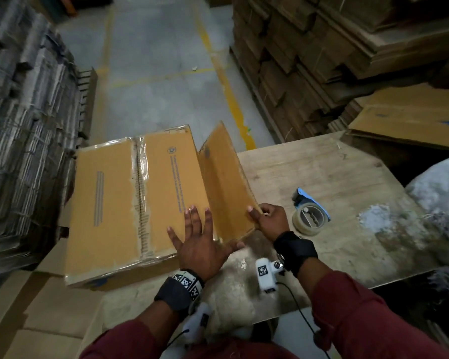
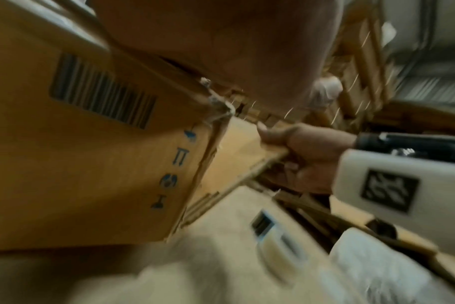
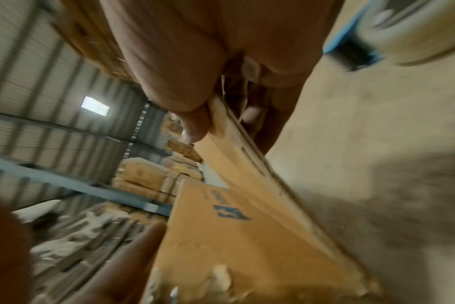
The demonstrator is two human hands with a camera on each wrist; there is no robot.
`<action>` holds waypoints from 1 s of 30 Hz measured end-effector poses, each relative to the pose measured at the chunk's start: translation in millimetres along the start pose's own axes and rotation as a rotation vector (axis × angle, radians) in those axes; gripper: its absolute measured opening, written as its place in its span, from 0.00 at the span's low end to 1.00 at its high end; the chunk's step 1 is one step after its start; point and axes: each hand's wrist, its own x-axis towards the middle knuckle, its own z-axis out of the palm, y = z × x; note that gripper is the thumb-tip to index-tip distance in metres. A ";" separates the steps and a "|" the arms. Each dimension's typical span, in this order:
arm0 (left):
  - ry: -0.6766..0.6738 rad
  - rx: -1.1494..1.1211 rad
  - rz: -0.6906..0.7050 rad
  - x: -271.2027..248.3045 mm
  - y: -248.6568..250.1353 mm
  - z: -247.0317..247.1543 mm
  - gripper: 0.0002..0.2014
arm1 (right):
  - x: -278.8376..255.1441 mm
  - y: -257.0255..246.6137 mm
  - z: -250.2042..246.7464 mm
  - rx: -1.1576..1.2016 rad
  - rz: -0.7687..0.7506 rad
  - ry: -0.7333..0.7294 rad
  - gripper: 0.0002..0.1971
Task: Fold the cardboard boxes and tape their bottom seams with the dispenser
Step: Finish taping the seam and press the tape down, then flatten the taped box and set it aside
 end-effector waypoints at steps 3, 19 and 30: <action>0.110 -0.076 -0.012 3.1 21.6 -34.9 0.67 | 0.2 -68.3 -2.6 0.066 -0.183 0.027 0.21; 0.578 -0.914 0.079 25.7 14.7 -171.8 0.64 | -17.0 -396.0 -45.9 0.038 -0.839 0.059 0.23; 0.599 -0.999 -0.056 -26.2 -73.0 -215.9 0.63 | -73.7 -366.5 76.6 0.127 -0.840 -0.153 0.33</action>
